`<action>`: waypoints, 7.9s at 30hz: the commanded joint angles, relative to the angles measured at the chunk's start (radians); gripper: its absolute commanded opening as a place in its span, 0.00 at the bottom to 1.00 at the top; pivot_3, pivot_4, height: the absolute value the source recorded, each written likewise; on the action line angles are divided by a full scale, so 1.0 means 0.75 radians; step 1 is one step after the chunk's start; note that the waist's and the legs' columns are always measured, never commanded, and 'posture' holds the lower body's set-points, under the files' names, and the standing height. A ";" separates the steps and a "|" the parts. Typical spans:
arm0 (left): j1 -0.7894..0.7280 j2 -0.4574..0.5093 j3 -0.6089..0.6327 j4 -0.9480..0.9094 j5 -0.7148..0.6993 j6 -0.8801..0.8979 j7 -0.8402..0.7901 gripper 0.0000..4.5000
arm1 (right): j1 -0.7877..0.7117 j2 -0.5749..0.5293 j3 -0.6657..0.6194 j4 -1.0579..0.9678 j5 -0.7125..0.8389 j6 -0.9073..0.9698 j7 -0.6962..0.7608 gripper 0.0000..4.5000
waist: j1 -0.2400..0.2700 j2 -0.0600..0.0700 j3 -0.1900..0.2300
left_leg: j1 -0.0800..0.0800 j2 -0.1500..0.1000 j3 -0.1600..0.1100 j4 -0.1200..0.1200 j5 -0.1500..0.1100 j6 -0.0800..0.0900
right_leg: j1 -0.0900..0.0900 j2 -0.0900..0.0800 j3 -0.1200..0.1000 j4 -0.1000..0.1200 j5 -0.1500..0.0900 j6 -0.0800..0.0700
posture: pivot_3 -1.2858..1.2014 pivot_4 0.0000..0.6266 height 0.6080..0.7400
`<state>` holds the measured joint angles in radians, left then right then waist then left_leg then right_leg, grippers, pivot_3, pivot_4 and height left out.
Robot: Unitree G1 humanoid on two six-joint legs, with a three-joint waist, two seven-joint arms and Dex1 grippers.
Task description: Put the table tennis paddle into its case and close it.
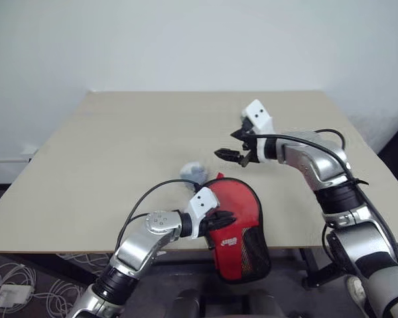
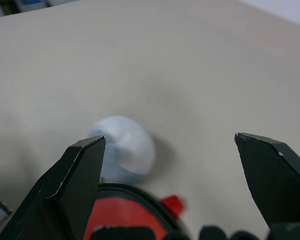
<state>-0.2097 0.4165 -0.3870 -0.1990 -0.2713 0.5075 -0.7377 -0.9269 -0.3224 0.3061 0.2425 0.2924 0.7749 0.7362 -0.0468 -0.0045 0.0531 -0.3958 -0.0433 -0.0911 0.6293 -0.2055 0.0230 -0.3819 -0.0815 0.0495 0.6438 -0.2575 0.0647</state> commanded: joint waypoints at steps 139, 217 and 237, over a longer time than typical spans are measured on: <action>-0.055 -0.139 0.030 0.496 0.241 -0.342 -0.066 0.13 | -0.534 0.475 -0.372 1.349 -0.430 -0.481 -0.397 0.05 | -0.008 0.013 -0.013 | 0.004 -0.001 -0.002 0.000 0.004 -0.007 | -0.006 0.004 0.001 0.020 0.001 -0.003 | 0.52 0.00 0.96; -0.204 -0.202 -0.004 0.784 0.286 -0.498 -0.135 0.13 | 1.071 -1.062 -0.459 -0.836 0.139 0.133 0.443 0.05 | 0.086 0.014 -0.014 | 0.002 -0.009 -0.003 0.013 -0.005 0.000 | 0.015 -0.010 -0.014 -0.001 -0.008 0.012 | 0.52 0.00 0.96; -0.240 -0.206 -0.022 0.822 0.311 -0.516 -0.179 0.13 | 1.227 -1.143 -0.392 -0.845 0.102 -0.193 0.612 0.05 | 0.102 0.012 -0.014 | 0.002 -0.007 -0.002 0.013 -0.006 0.001 | 0.015 -0.012 -0.014 -0.003 -0.009 0.012 | 0.52 0.00 0.96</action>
<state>-0.4095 0.2387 -0.3841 0.3413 -0.0917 0.0946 -0.8724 -0.0162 -1.1407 0.0139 -0.4037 0.3912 0.6531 1.1587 0.0295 0.0042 0.0428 -0.3945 -0.0446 -0.0922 0.6391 -0.2103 0.0235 -0.3704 -0.0902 0.0392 0.6419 -0.2640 0.0739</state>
